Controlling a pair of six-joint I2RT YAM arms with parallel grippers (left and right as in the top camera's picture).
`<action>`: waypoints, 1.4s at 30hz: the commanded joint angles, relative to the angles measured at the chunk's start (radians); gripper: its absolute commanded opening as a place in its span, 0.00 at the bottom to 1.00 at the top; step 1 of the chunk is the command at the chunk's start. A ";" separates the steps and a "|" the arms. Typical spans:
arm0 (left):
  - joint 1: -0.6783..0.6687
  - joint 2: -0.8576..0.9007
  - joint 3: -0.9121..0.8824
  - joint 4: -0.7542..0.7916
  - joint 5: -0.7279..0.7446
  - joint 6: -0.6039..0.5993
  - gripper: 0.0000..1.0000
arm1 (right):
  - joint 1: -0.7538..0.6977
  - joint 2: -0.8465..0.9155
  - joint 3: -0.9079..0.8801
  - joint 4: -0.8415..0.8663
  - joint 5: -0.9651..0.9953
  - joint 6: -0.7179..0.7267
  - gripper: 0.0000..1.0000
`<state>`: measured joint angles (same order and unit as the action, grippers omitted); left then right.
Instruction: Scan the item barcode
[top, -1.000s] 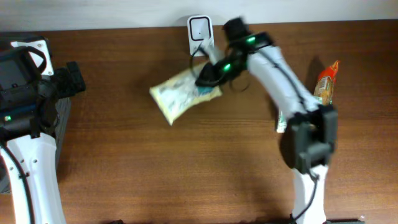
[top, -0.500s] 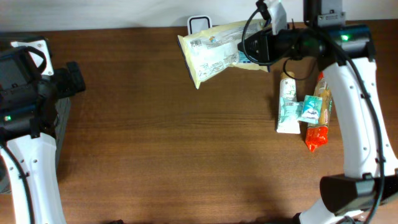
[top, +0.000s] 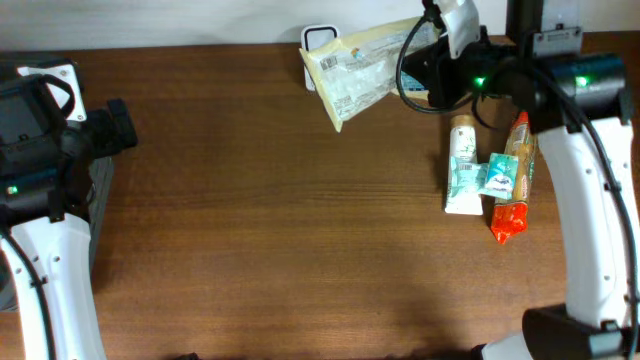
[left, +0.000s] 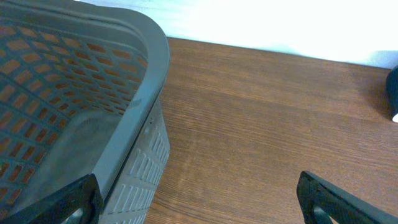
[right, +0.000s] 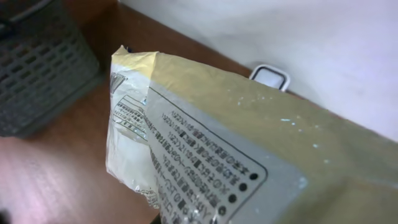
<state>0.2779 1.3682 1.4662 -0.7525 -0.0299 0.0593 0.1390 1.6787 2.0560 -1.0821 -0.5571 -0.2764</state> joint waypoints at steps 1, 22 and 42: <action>0.002 -0.013 0.008 -0.001 0.008 -0.010 0.99 | 0.065 -0.071 -0.003 0.014 0.145 -0.037 0.04; 0.002 -0.013 0.008 -0.002 0.008 -0.010 0.99 | -0.221 -0.021 -0.082 -0.043 -0.322 -0.071 0.04; 0.002 -0.013 0.008 -0.005 0.008 -0.010 0.99 | -0.122 0.027 -0.224 0.258 -0.008 0.047 0.04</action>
<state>0.2783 1.3682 1.4662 -0.7586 -0.0299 0.0593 -0.0875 1.7069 1.8248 -0.9062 -0.9035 -0.3641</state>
